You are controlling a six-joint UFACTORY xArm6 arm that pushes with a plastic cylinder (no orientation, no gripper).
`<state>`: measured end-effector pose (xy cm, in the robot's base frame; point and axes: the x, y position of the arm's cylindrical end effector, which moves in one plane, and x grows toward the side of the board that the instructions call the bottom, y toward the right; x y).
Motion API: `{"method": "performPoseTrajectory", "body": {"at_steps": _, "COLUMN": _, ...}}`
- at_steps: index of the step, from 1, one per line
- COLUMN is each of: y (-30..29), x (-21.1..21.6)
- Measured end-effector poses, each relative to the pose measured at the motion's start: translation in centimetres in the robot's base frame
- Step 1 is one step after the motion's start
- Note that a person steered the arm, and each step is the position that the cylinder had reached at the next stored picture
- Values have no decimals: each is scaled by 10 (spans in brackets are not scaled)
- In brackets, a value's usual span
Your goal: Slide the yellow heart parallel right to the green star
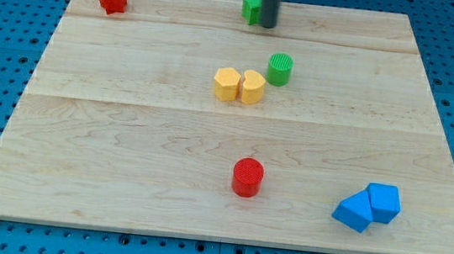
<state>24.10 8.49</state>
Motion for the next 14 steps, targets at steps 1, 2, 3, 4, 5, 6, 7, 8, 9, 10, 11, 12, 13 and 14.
{"method": "performPoseTrajectory", "body": {"at_steps": 1, "y": 23, "x": -22}}
{"method": "performPoseTrajectory", "body": {"at_steps": 2, "y": -13, "x": -20}}
{"method": "performPoseTrajectory", "body": {"at_steps": 3, "y": -47, "x": -8}}
{"method": "performPoseTrajectory", "body": {"at_steps": 4, "y": -5, "x": 7}}
{"method": "performPoseTrajectory", "body": {"at_steps": 5, "y": -3, "x": 23}}
{"method": "performPoseTrajectory", "body": {"at_steps": 6, "y": -3, "x": 36}}
{"method": "performPoseTrajectory", "body": {"at_steps": 7, "y": 6, "x": 47}}
{"method": "performPoseTrajectory", "body": {"at_steps": 8, "y": 14, "x": 95}}
{"method": "performPoseTrajectory", "body": {"at_steps": 9, "y": 48, "x": 157}}
{"method": "performPoseTrajectory", "body": {"at_steps": 10, "y": -40, "x": 206}}
{"method": "performPoseTrajectory", "body": {"at_steps": 11, "y": -98, "x": 191}}
{"method": "performPoseTrajectory", "body": {"at_steps": 12, "y": -75, "x": 143}}
{"method": "performPoseTrajectory", "body": {"at_steps": 13, "y": -9, "x": 133}}
{"method": "performPoseTrajectory", "body": {"at_steps": 14, "y": 38, "x": 141}}
